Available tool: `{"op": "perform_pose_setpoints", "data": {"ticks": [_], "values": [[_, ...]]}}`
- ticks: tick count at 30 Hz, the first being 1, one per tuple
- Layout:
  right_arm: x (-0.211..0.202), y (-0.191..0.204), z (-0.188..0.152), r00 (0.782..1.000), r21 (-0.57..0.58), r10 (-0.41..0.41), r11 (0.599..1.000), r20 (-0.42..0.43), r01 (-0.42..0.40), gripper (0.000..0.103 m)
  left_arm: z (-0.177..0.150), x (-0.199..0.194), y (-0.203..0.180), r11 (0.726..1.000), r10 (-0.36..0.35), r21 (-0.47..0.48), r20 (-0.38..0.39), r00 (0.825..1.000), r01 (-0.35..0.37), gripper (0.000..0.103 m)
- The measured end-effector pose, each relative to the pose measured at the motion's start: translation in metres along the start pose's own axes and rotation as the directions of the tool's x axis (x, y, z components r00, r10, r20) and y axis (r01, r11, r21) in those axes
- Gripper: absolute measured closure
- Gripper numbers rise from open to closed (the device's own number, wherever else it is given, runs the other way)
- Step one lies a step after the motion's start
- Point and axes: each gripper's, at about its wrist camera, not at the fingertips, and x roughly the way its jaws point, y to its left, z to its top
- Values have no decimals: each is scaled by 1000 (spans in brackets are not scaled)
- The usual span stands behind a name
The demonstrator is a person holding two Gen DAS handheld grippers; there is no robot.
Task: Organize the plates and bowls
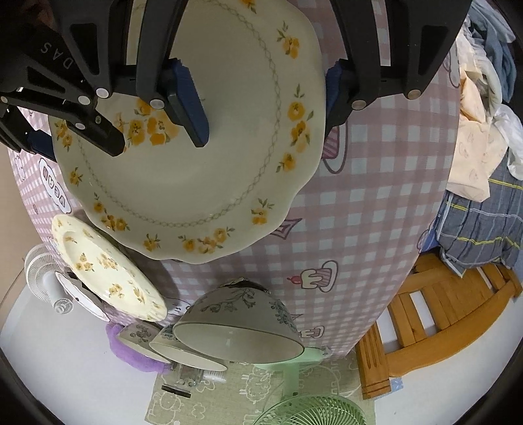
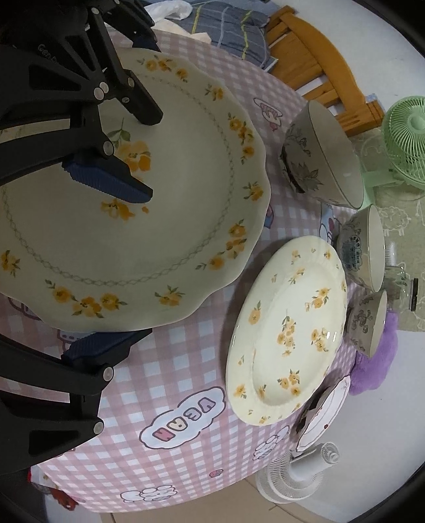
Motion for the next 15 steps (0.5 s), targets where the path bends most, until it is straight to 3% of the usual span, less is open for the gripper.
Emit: {"op": "perform_pose_setpoints", "data": {"ticks": [8, 15], "values": [[-8, -9, 0, 999, -14, 39, 999, -21, -39, 30, 1, -11, -10, 999, 23, -36, -15, 1000, -24, 38], [-26, -43, 7, 999, -8, 49, 999, 16, -49, 30, 7, -30, -53, 999, 42, -18, 26, 999, -42, 38]]}}
